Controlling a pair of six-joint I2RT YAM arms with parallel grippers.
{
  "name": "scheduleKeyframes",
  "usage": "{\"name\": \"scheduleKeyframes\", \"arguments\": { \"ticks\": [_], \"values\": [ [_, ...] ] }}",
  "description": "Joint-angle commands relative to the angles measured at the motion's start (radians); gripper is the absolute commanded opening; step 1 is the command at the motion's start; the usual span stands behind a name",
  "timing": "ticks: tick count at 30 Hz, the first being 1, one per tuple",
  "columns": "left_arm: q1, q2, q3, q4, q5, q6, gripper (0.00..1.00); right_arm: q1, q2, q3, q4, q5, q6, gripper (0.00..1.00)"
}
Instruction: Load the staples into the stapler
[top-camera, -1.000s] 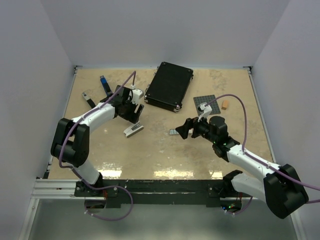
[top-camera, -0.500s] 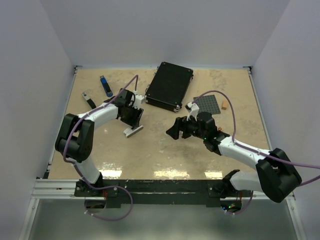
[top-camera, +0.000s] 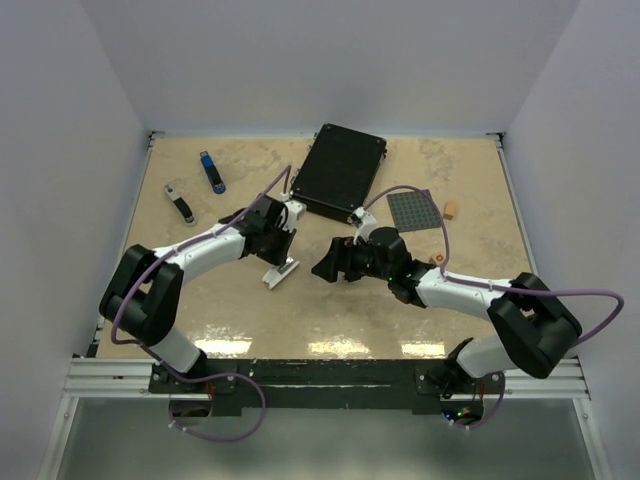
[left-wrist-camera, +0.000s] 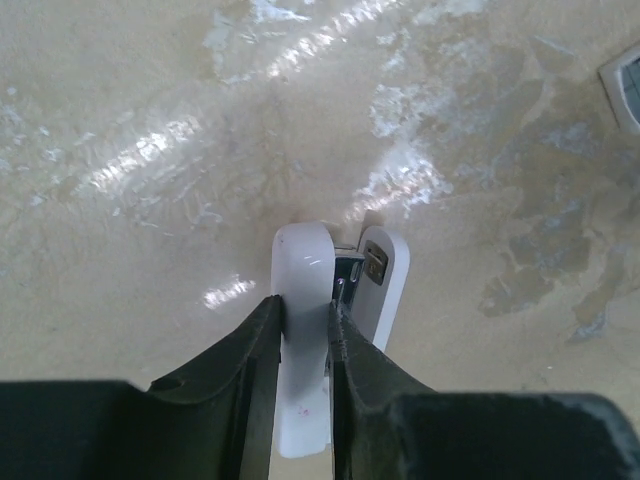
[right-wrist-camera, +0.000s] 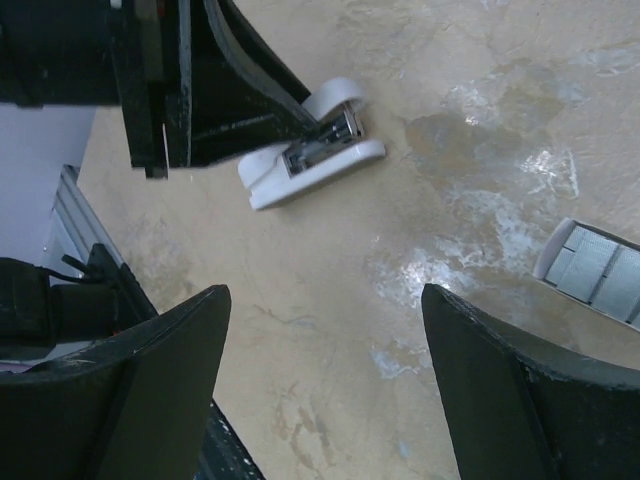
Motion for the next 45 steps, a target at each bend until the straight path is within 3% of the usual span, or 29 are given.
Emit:
{"name": "scheduleKeyframes", "arguments": {
  "ticks": [1,17,28,36,42,43,45],
  "values": [
    [-0.072,-0.084,-0.07,0.022,-0.084,-0.097,0.14,0.027,0.038,0.052,0.106,0.016,0.096,0.82],
    [-0.253,-0.421,-0.276,0.202,-0.294,-0.241,0.03,0.122,0.231,0.081,0.296,0.016,0.239,0.81],
    [-0.282,-0.538,-0.34,0.258,-0.282,-0.249,0.02,0.126,0.274,0.011,0.518,-0.039,0.165,0.76],
    [-0.285,-0.653,-0.382,0.275,-0.233,-0.25,0.02,0.126,0.248,-0.026,0.579,-0.069,0.098,0.54],
    [-0.285,-0.671,-0.373,0.26,-0.185,-0.221,0.02,0.126,0.188,-0.048,0.591,-0.085,0.032,0.3],
    [-0.285,-0.681,-0.373,0.262,-0.178,-0.21,0.02,0.126,0.178,-0.052,0.588,-0.085,0.004,0.21],
    [-0.285,-0.696,-0.373,0.265,-0.158,-0.201,0.1,0.126,0.153,-0.063,0.571,-0.084,-0.022,0.12]
  ]
}}
